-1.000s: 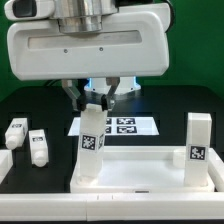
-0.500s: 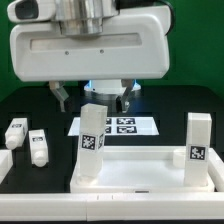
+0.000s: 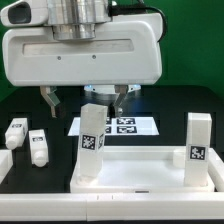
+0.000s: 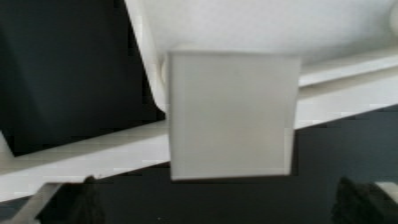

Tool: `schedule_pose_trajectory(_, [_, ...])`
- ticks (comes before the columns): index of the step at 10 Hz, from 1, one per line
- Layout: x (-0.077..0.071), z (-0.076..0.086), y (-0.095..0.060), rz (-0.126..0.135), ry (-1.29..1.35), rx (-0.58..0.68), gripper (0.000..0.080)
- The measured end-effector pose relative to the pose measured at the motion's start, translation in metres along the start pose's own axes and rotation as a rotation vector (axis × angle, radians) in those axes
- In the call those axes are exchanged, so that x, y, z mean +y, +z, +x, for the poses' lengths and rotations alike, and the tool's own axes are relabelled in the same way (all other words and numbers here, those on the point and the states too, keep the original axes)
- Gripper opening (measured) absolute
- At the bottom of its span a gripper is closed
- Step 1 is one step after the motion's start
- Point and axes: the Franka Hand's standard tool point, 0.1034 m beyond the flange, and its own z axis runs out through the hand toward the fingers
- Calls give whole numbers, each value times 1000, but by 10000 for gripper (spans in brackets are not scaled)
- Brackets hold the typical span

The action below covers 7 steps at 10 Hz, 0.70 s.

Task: Assemble desk

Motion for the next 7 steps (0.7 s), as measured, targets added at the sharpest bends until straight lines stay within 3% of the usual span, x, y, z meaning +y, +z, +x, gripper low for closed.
schedule_pose_trajectory(2, [0,0,0,0,0,0,623])
schedule_pose_trajectory(3, [0,0,0,0,0,0,449])
schedule_pose_trajectory(4, [0,0,0,0,0,0,449])
schedule_pose_trajectory(6, [0,0,0,0,0,0,122])
schedule_pose_trajectory(7, [0,0,0,0,0,0,39])
